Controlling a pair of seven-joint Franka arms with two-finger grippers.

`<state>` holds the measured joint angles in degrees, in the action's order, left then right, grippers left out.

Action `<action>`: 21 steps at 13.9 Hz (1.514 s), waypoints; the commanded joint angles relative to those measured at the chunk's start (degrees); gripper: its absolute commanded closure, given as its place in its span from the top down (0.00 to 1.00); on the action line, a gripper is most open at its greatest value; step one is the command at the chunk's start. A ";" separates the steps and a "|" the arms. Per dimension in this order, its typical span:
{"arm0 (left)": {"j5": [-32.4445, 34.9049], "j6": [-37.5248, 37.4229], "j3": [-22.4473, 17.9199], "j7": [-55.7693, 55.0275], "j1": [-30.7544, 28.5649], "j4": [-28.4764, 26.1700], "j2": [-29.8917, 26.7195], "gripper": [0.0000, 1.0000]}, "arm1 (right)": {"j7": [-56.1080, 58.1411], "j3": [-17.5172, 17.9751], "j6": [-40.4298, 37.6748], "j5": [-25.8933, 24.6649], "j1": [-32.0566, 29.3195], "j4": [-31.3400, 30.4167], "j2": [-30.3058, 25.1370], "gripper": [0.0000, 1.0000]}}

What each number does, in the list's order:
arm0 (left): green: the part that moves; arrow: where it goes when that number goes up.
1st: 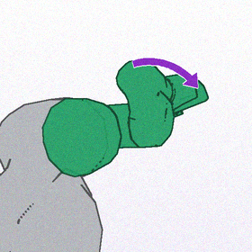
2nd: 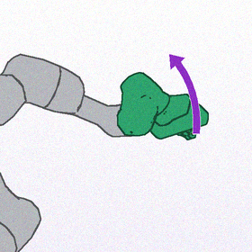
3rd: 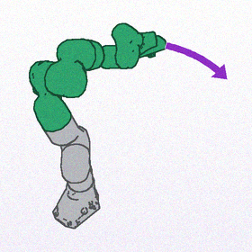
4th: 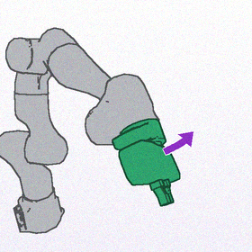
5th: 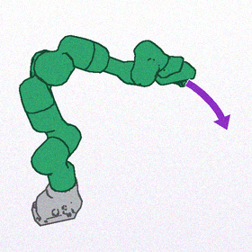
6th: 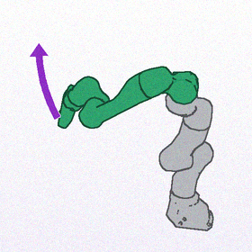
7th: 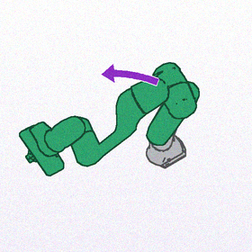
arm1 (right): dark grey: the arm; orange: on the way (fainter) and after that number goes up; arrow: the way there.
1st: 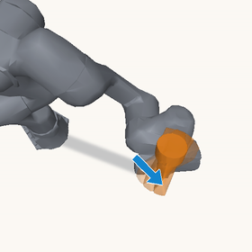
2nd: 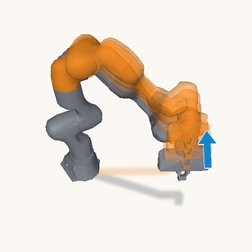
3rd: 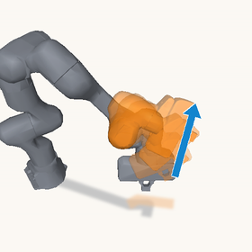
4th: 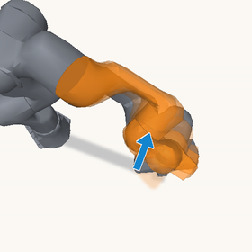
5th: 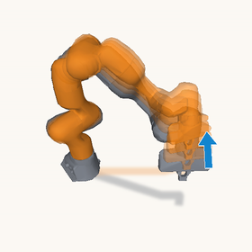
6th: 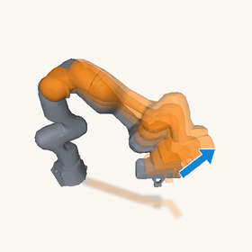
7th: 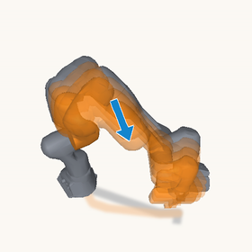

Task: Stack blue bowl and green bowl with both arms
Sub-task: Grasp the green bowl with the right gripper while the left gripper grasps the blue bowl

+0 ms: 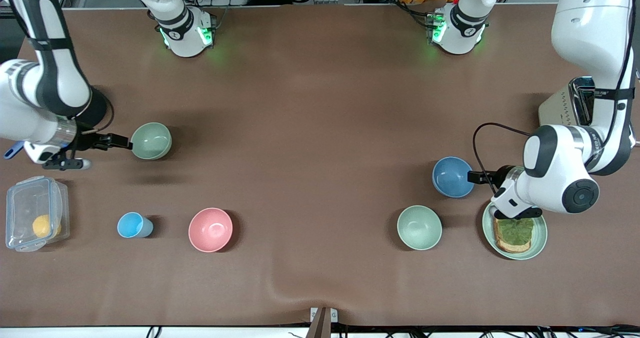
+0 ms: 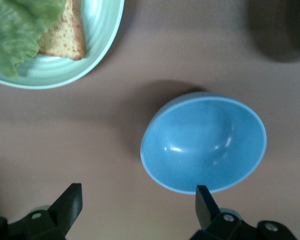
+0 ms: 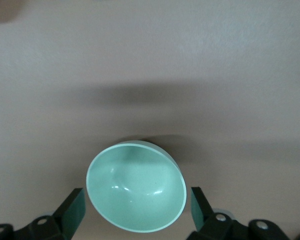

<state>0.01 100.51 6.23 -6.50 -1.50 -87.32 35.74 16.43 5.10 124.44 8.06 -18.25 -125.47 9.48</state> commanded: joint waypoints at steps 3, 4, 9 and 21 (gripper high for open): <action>1.04 3.28 0.18 -0.27 0.09 -0.21 3.89 1.00 | 3.51 0.70 12.30 1.43 -0.64 -9.79 -2.27 0.91; 1.04 4.25 0.10 -0.53 0.18 -1.26 3.99 1.00 | 5.26 0.61 12.84 1.43 -0.99 -9.79 -1.75 0.91; 1.22 7.16 0.10 -1.32 0.27 -4.87 4.25 1.00 | 6.51 0.61 18.47 1.43 -1.78 -11.02 1.33 0.88; 1.48 7.42 0.10 -2.19 0.35 -5.23 3.81 0.00 | 9.41 0.97 29.10 1.52 -2.40 -14.98 5.29 0.11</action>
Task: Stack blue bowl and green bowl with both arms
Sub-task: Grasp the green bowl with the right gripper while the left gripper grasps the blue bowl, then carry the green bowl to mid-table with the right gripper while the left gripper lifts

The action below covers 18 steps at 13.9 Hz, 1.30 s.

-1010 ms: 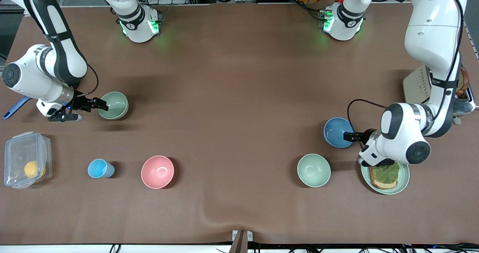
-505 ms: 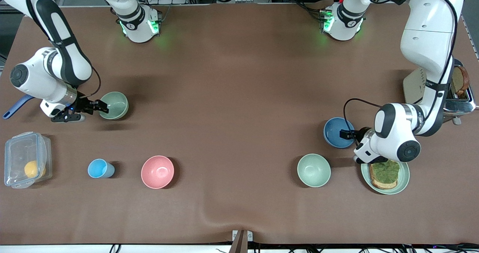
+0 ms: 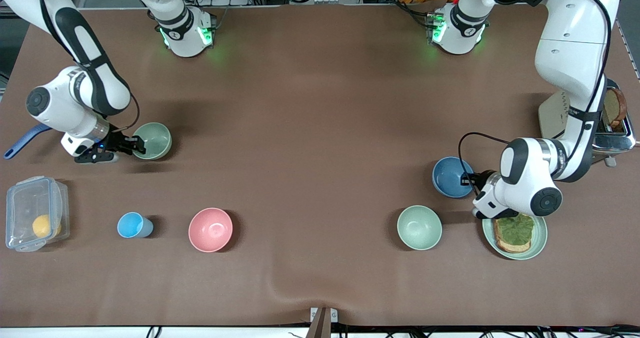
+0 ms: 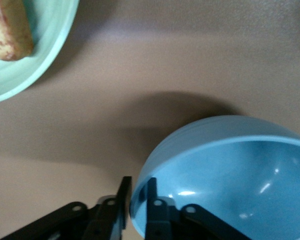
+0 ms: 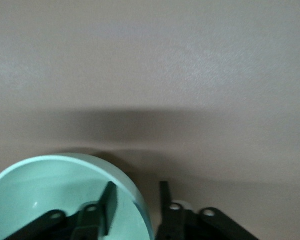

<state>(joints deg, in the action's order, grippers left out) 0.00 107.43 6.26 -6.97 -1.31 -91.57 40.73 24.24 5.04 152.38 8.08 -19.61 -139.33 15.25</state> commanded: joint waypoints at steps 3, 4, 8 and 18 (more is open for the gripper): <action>1.58 0.50 0.24 -4.19 0.34 -0.37 -2.57 0.00 | 1.34 1.11 0.37 1.50 -0.96 -1.03 -1.19 0.00; 1.58 0.33 0.24 -4.19 0.17 -0.37 -3.54 0.00 | 1.08 1.29 -0.59 1.50 -0.52 -0.85 -2.15 0.00; 1.58 0.15 0.33 -4.19 0.08 -0.28 -6.09 0.00 | -4.26 1.46 -9.98 5.00 3.16 0.99 -6.54 0.00; 0.70 0.06 0.33 -4.10 -0.54 -0.02 -9.00 0.00 | -55.73 1.20 -7.21 7.12 37.67 3.80 -12.01 0.00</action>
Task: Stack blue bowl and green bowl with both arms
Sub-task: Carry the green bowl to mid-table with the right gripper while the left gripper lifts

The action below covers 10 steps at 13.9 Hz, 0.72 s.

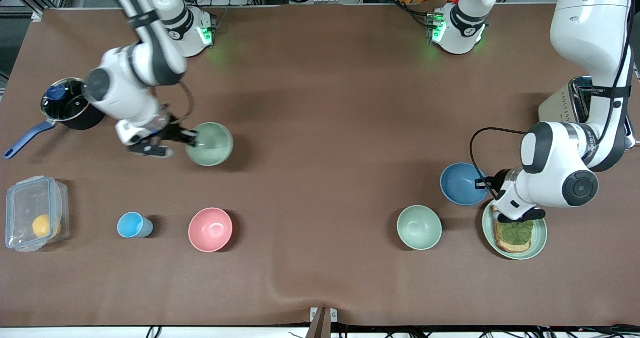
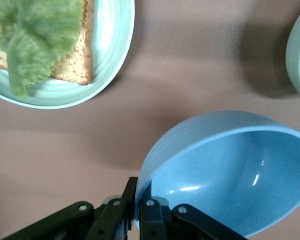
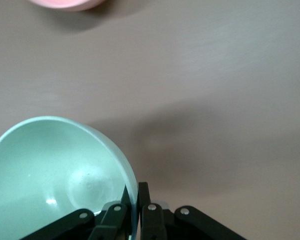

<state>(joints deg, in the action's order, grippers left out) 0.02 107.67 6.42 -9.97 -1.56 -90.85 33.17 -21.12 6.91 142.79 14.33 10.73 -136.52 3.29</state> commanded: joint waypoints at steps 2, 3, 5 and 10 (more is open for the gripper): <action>0.60 -0.18 0.17 -1.10 -0.29 -0.73 -1.44 0.00 | -18.49 -0.67 5.38 0.88 12.89 2.31 1.98 0.00; 0.16 -0.09 0.17 -1.19 -0.29 -0.73 -1.35 0.00 | -21.13 -0.67 6.96 0.79 14.83 2.40 2.86 0.00; -0.63 0.08 0.08 -1.19 -0.29 -0.73 -1.35 0.00 | -25.62 -0.67 11.52 0.79 18.08 2.49 5.58 0.00; -1.85 0.26 0.17 -1.45 -0.11 -0.65 -1.70 0.00 | -33.71 -0.84 22.01 0.61 25.65 2.75 13.49 0.00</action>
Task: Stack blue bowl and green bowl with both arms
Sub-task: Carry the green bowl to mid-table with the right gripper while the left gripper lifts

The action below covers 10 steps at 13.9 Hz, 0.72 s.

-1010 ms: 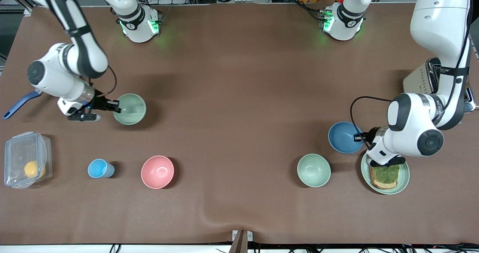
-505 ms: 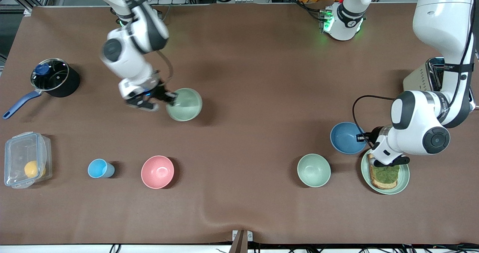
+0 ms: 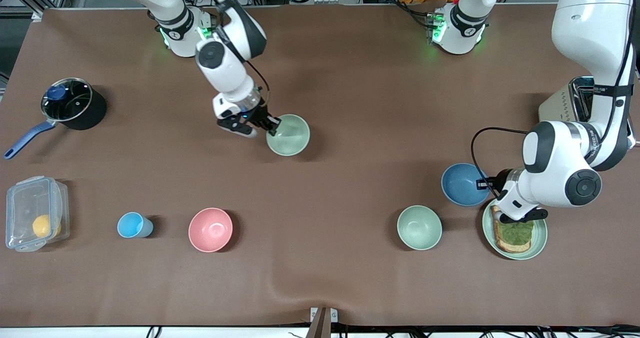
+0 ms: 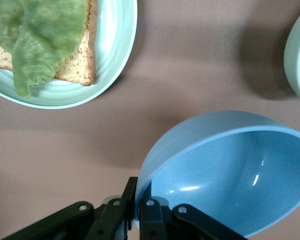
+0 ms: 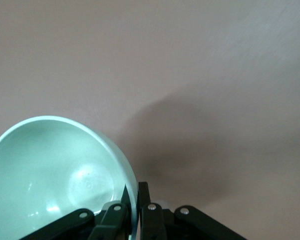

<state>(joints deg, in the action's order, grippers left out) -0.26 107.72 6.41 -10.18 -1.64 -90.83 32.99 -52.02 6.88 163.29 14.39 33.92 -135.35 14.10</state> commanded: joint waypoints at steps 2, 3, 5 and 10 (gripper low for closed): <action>-4.21 -0.41 0.88 -0.29 0.15 -1.19 -4.15 0.00 | -6.49 -1.26 3.95 0.47 5.87 1.67 4.35 0.00; -4.83 -0.41 3.15 -1.32 0.06 -1.19 -4.51 0.00 | -7.21 -1.35 4.49 0.47 6.67 1.58 4.62 0.00; -5.01 -1.11 6.15 -5.17 0.32 -1.72 -5.74 0.00 | -7.65 -1.35 4.58 0.47 7.20 1.49 4.71 0.00; -5.01 -2.78 10.55 -12.14 0.41 -1.81 -6.71 0.00 | -10.29 -1.70 8.27 0.47 9.67 1.49 7.61 0.00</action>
<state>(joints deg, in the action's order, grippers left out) -4.39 105.43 16.62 -21.35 -0.63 -91.04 27.85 -60.81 6.19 169.85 14.39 42.21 -134.55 20.03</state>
